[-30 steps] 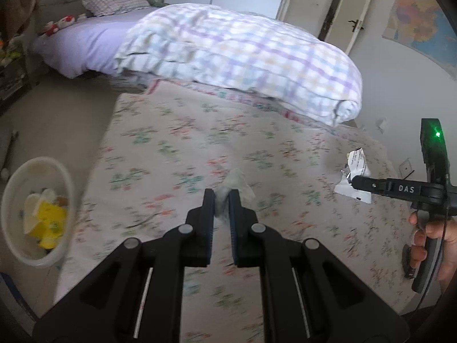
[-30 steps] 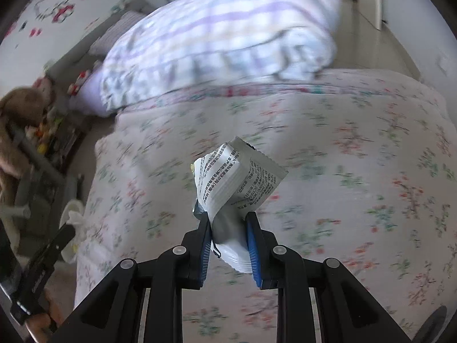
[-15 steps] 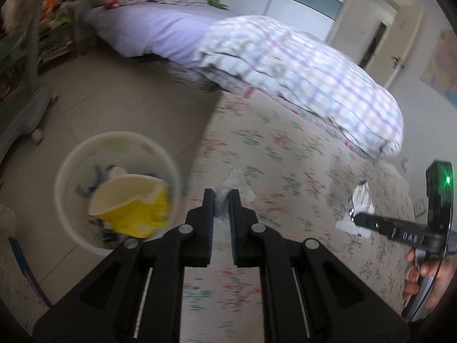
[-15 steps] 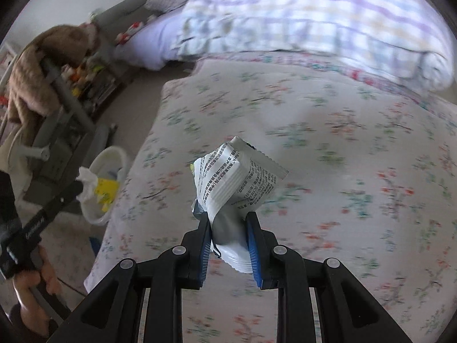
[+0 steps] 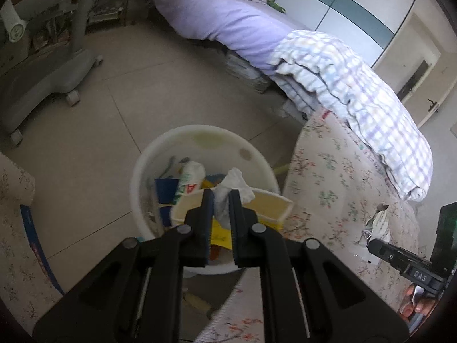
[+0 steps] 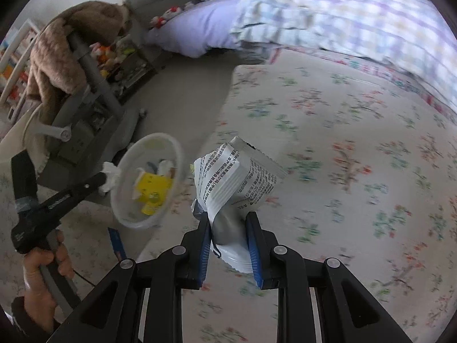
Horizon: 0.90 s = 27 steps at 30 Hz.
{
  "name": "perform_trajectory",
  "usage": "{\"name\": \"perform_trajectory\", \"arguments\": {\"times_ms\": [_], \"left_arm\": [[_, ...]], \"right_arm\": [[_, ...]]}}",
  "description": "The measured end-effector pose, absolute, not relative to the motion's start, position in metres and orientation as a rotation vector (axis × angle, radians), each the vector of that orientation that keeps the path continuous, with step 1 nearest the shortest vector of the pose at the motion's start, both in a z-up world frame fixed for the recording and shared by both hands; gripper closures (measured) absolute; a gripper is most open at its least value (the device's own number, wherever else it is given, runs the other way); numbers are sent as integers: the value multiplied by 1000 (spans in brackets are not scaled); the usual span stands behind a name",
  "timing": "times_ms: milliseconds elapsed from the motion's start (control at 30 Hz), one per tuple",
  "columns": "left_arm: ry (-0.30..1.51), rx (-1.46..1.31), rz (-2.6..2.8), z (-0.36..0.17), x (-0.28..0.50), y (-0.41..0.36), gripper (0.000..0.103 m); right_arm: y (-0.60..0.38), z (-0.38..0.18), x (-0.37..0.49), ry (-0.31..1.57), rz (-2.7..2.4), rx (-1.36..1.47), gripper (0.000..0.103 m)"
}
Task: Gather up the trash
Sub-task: 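Carry the tissue and paper packet to the wastebasket and open both tools over it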
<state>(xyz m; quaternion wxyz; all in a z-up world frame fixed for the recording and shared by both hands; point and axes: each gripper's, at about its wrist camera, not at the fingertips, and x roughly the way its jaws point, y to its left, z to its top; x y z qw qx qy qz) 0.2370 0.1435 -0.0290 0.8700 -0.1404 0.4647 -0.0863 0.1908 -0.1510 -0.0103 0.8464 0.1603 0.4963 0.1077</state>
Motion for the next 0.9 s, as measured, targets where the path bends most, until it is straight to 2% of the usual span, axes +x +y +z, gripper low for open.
{"name": "perform_trajectory", "arguments": {"times_ms": [33,100,133,167,233,333,467,833,900], "left_arm": [[973,-292,-176,-30,238,147,85],[1002,-288,-144,-35,240,153,60],[1011,-293,-123,-36,240,158,38],[1015,-302,-96,-37,240,162,28],[1035,-315,-43,-36,239,171,25],[1088,-298,47,-38,237,187,13],[1114,-244,104,-40,232,197,5],[1102,-256,117,-30,226,221,4],[1094,-259,121,-28,226,224,4]], "right_arm": [[-145,-10,193,1046,234,332,78],[-134,-9,196,1045,251,325,78],[-128,-9,198,1046,263,325,78],[-123,-9,199,1045,273,327,78],[-114,-8,200,1046,291,325,78],[-104,-8,204,1053,303,324,78],[-85,-7,220,1064,307,326,78],[-13,-7,276,1066,324,255,75],[-7,-11,281,1067,324,255,72]]}}
